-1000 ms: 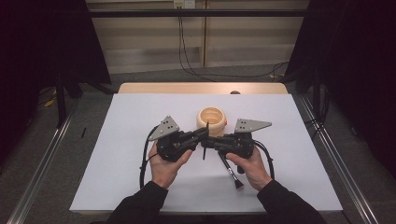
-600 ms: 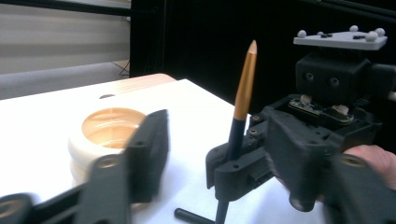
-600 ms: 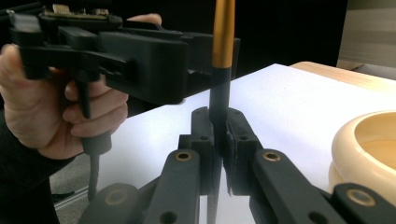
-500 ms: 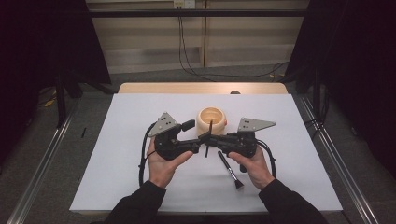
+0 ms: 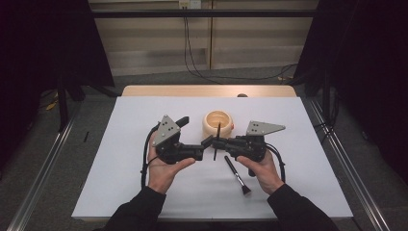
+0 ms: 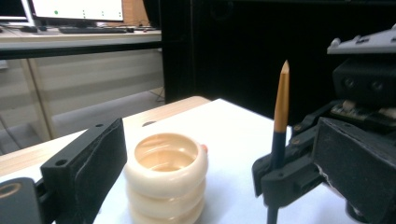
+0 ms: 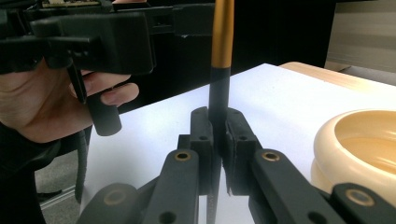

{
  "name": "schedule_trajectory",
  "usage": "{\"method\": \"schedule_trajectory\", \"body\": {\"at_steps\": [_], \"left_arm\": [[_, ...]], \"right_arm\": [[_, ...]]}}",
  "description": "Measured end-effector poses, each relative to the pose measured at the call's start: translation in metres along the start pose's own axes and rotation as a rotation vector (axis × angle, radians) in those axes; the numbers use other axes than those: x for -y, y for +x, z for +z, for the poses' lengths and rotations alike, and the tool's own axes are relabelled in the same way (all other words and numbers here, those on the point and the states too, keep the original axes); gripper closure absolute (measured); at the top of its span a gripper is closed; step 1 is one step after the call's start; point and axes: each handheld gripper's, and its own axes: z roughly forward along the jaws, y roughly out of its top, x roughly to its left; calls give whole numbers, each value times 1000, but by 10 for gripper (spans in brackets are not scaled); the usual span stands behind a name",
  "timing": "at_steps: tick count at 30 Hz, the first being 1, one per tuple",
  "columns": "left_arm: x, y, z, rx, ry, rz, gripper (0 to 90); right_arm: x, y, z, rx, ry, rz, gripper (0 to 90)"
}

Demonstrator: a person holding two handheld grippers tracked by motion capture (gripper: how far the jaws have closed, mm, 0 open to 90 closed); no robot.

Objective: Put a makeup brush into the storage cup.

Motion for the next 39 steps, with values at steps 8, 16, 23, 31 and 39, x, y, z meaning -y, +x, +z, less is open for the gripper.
{"method": "schedule_trajectory", "body": {"at_steps": [8,16,23,31,39], "left_arm": [[15,10,-16,-9,-14,27,11],[33,22,-32,-73,-7,-8,9],[45,26,-45,-97,5,-41,15],[55,30,-63,-112,52,-36,15],[66,35,-84,-141,72,-25,10]], "right_arm": [[0,1,1,10,7,-14,834],[0,-2,-1,25,9,-19,834],[-1,-5,-4,43,4,-18,834],[-5,-10,-9,66,-2,-28,833],[-15,-19,-13,101,-19,-40,833]]}}
